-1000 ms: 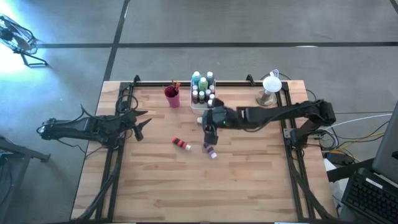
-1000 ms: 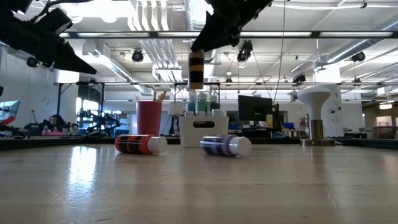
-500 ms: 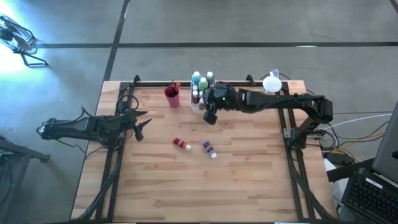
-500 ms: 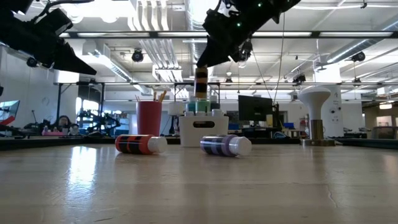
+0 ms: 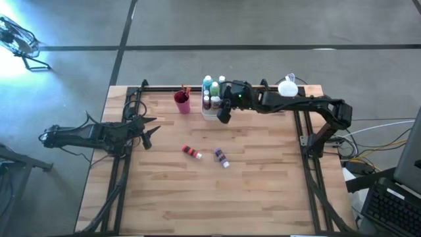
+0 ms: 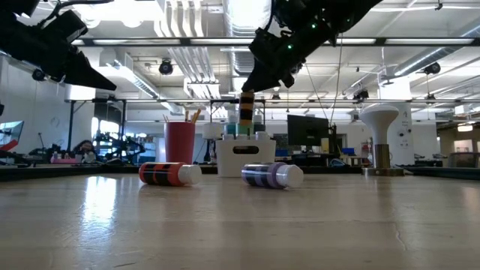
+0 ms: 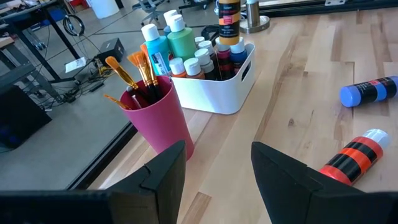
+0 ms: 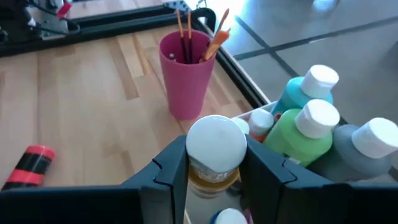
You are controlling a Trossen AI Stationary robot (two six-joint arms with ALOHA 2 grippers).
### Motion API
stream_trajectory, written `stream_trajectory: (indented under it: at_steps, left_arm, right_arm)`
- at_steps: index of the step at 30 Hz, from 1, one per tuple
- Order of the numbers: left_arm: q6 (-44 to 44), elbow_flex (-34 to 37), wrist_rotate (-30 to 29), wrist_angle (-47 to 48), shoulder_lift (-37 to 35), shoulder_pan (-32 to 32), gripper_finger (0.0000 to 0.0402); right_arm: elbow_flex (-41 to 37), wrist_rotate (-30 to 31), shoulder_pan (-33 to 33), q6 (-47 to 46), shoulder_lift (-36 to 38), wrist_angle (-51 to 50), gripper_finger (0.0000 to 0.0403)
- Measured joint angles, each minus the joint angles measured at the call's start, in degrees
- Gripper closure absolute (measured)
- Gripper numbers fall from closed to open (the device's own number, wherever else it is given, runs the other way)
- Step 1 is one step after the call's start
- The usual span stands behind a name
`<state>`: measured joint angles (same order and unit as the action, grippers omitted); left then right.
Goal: Pick & Place Paint Supplies
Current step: Put the yellow paint bottle into the white bin
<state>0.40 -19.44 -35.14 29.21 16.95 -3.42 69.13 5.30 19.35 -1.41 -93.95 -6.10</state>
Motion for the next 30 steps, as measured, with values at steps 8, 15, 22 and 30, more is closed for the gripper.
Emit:
stream_trajectory:
  at_steps: [8, 15, 22, 30]
  left_arm:
    - [0.0, 0.0, 0.0, 0.0, 0.0, 0.0, 0.0213]
    - [0.0, 0.0, 0.0, 0.0, 0.0, 0.0, 0.0213]
    - [0.0, 0.0, 0.0, 0.0, 0.0, 0.0, 0.0213]
    - [0.0, 0.0, 0.0, 0.0, 0.0, 0.0, 0.0213]
  right_arm:
    - [-3.0, 0.0, 0.9, -0.1, 0.0, 5.9, 0.0295]
    - [-3.5, 0.0, 2.3, 0.0, 0.0, 6.5, 0.0295]
    - [-3.7, -3.9, 3.8, 0.7, -1.6, 7.3, 0.0295]
    - [-2.9, -3.4, 4.0, 1.8, -7.4, 7.6, 0.0295]
